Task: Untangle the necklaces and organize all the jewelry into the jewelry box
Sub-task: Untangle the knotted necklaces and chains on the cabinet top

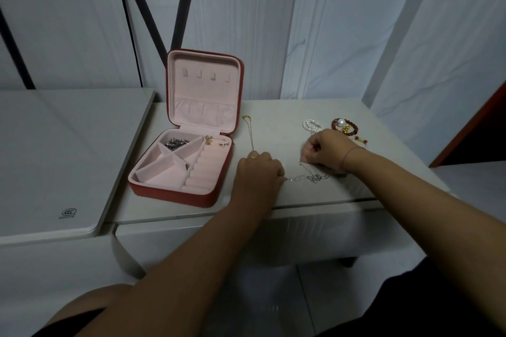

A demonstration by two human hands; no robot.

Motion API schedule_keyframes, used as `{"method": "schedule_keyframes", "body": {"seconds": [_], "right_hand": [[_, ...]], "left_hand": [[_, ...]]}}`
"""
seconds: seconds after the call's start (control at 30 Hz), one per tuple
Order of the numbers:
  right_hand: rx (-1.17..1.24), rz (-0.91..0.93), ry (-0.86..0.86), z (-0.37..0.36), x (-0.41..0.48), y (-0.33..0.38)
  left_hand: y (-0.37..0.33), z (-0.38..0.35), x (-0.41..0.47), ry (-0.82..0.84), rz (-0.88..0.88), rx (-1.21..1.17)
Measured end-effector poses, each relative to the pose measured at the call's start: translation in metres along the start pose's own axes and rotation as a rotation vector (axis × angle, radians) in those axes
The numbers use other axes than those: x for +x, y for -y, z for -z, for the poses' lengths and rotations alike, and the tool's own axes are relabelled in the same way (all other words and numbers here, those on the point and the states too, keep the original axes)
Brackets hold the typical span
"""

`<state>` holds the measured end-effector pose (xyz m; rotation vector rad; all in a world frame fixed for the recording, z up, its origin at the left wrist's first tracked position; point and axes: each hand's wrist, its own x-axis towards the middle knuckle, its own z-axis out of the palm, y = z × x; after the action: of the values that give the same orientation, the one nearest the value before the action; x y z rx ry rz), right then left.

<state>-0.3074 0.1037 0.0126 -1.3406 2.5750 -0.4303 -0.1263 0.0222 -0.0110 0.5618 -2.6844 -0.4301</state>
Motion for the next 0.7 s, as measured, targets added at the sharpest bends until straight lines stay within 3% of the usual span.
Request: {"method": "schedule_keyframes", "body": {"seconds": [0.53,0.7], "right_hand": [[-0.260,-0.091,-0.253,-0.022,0.074,0.041],[0.076,0.044,-0.336,-0.011,0.070,0.029]], "left_hand": [[0.001,-0.001,-0.015,0.035,-0.066,-0.100],[0.005,0.001,-0.018,-0.025,-0.116,-0.128]]}}
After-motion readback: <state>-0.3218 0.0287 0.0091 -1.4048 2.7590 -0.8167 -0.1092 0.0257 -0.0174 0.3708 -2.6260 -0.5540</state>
